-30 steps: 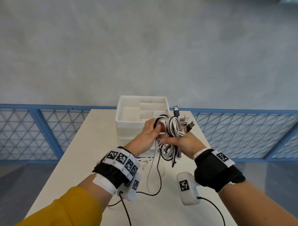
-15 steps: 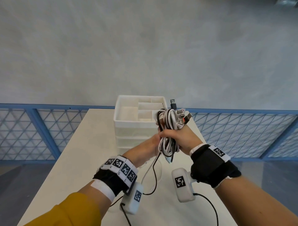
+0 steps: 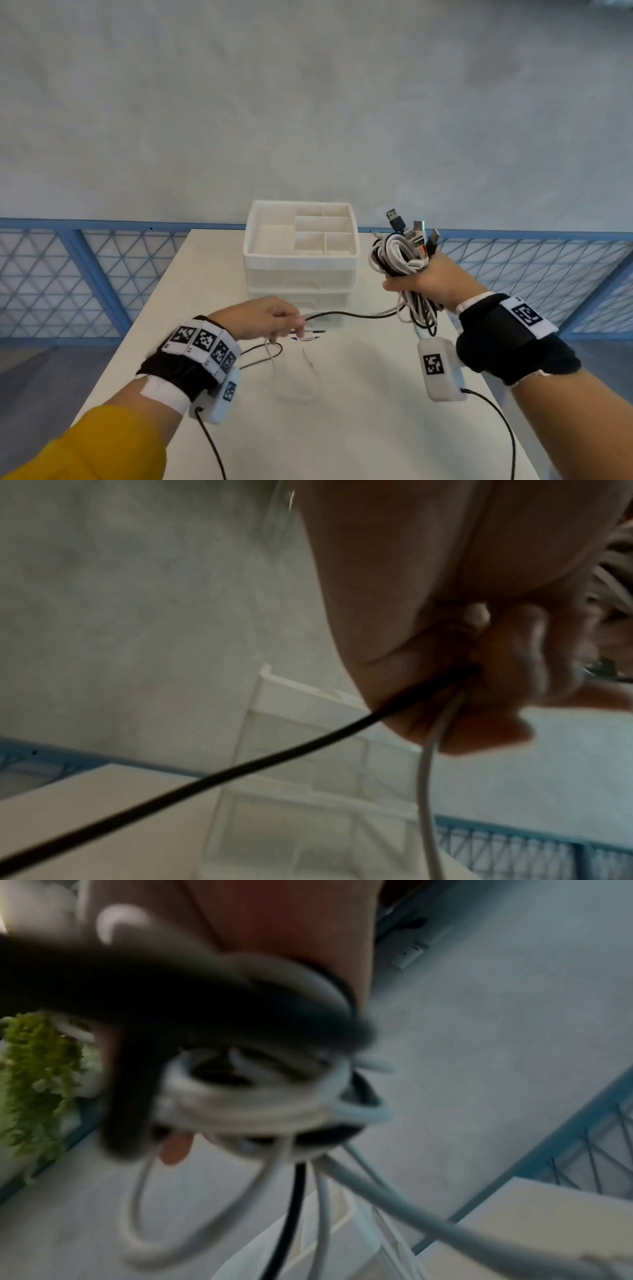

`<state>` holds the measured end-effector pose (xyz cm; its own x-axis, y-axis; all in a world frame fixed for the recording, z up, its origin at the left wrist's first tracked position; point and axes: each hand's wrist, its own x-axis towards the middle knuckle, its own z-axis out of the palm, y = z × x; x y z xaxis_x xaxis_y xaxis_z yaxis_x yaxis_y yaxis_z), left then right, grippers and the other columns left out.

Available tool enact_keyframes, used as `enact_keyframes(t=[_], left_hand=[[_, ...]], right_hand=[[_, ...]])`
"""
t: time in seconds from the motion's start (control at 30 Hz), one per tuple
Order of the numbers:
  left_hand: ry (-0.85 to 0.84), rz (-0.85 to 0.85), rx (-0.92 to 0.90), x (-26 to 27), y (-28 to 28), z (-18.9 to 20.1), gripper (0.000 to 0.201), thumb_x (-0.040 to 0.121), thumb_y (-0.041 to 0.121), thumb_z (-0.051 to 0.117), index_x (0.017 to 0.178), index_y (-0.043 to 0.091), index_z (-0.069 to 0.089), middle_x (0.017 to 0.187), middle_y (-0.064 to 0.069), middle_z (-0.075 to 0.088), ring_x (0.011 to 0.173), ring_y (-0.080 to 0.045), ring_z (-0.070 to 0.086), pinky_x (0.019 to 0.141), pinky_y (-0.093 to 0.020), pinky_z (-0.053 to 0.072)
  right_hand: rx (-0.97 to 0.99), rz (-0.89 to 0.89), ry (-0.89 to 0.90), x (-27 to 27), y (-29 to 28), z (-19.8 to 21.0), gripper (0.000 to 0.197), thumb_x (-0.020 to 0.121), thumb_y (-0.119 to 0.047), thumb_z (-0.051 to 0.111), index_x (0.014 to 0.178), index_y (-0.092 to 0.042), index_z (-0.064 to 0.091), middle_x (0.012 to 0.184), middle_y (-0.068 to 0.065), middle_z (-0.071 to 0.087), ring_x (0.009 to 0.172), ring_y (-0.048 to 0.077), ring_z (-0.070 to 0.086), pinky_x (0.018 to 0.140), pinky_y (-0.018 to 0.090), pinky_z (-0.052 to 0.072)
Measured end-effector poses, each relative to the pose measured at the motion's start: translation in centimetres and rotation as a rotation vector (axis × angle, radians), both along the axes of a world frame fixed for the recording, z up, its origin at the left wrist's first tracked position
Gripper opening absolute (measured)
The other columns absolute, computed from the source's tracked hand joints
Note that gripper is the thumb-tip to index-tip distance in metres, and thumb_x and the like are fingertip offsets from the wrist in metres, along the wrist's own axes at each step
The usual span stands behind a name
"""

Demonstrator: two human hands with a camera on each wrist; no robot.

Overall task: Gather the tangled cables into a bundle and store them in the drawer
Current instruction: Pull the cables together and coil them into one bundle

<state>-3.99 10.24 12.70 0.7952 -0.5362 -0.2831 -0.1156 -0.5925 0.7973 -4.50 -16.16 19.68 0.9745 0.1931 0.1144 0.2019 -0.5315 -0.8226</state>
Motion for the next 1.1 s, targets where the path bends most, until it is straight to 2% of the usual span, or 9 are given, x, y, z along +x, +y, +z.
enact_keyframes(t=[0.13, 0.27, 0.43, 0.53, 0.63, 0.73, 0.87, 1.0, 1.1], left_hand=[[-0.189, 0.120, -0.122, -0.1, -1.0, 3.1, 0.033, 0.093, 0.030, 0.046, 0.062, 0.023, 0.053, 0.056, 0.006, 0.037, 0.055, -0.011, 0.033, 0.056, -0.024, 0.030], [-0.332, 0.167, -0.194, -0.1, -3.9, 4.7, 0.034, 0.094, 0.027, 0.044, 0.060, 0.020, 0.047, 0.052, 0.006, 0.035, 0.042, -0.001, 0.035, 0.044, -0.012, 0.029], [-0.167, 0.271, -0.502, 0.0, -5.5, 4.0, 0.034, 0.096, 0.024, 0.039, 0.063, 0.014, 0.044, 0.054, 0.000, 0.028, 0.047, -0.011, 0.026, 0.045, -0.018, 0.027], [-0.061, 0.300, -0.700, 0.0, -6.5, 3.8, 0.034, 0.097, 0.020, 0.036, 0.066, 0.013, 0.047, 0.057, 0.001, 0.032, 0.043, -0.006, 0.027, 0.043, -0.016, 0.026], [-0.096, 0.325, -0.773, 0.0, -7.1, 3.7, 0.030, 0.097, 0.023, 0.035, 0.075, 0.015, 0.055, 0.059, 0.006, 0.050, 0.049, -0.004, 0.042, 0.052, -0.017, 0.037], [-0.120, 0.378, -0.812, -0.1, -7.8, 4.1, 0.028, 0.097, 0.027, 0.035, 0.090, 0.016, 0.059, 0.081, 0.001, 0.063, 0.075, -0.007, 0.060, 0.071, -0.020, 0.050], [-0.321, 0.365, -0.632, 0.3, -7.0, 4.3, 0.030, 0.094, 0.042, 0.031, 0.092, 0.023, 0.054, 0.106, -0.004, 0.051, 0.093, -0.003, 0.051, 0.089, -0.013, 0.038], [0.170, 0.187, -0.803, 0.9, -5.6, 0.6, 0.094, 0.065, 0.084, 0.025, 0.121, 0.012, 0.049, 0.130, -0.008, 0.053, 0.125, -0.022, 0.048, 0.115, -0.045, 0.024], [0.359, -0.004, -0.656, 0.0, -5.4, -2.1, 0.097, 0.063, 0.073, 0.058, 0.126, 0.000, 0.045, 0.114, -0.012, 0.062, 0.108, -0.024, 0.060, 0.103, -0.036, 0.040]], right_hand=[[0.021, 0.079, 0.008, -0.5, 1.2, -0.5, 0.038, 0.066, -0.005, 0.080, 0.084, -0.032, 0.060, 0.083, -0.014, 0.064, 0.070, -0.018, 0.056, 0.066, -0.003, 0.038], [0.207, 0.136, 0.053, -1.0, 3.4, -2.0, 0.035, 0.064, -0.009, 0.083, 0.093, -0.020, 0.067, 0.086, -0.009, 0.069, 0.081, -0.005, 0.063, 0.075, 0.008, 0.047], [0.362, 0.024, 0.009, -1.1, 4.6, -3.0, 0.028, 0.065, 0.010, 0.074, 0.083, -0.009, 0.063, 0.072, -0.001, 0.062, 0.060, -0.002, 0.058, 0.060, 0.013, 0.050], [0.415, 0.048, 0.090, -1.1, 5.1, -3.7, 0.029, 0.066, 0.006, 0.072, 0.093, -0.003, 0.066, 0.083, 0.008, 0.066, 0.075, 0.008, 0.063, 0.072, 0.023, 0.052], [0.504, 0.132, 0.168, -1.2, 5.6, -3.7, 0.032, 0.071, 0.010, 0.068, 0.100, -0.005, 0.066, 0.093, 0.008, 0.069, 0.089, 0.015, 0.066, 0.080, 0.023, 0.053], [0.512, 0.112, 0.160, -1.0, 5.9, -3.5, 0.033, 0.070, 0.013, 0.067, 0.098, -0.003, 0.065, 0.093, 0.012, 0.068, 0.089, 0.020, 0.065, 0.084, 0.029, 0.055], [0.586, 0.086, 0.198, -0.8, 6.2, -3.1, 0.029, 0.072, 0.013, 0.064, 0.098, 0.000, 0.064, 0.082, 0.009, 0.063, 0.079, 0.019, 0.061, 0.070, 0.025, 0.054], [0.684, 0.130, 0.192, -1.0, 5.5, -2.0, 0.021, 0.077, 0.012, 0.060, 0.084, -0.006, 0.066, 0.075, 0.004, 0.069, 0.077, 0.017, 0.066, 0.067, 0.024, 0.056], [0.691, 0.137, 0.167, -0.9, 4.4, -1.1, 0.016, 0.079, 0.009, 0.058, 0.076, -0.005, 0.063, 0.066, 0.004, 0.067, 0.071, 0.019, 0.066, 0.067, 0.028, 0.057]])
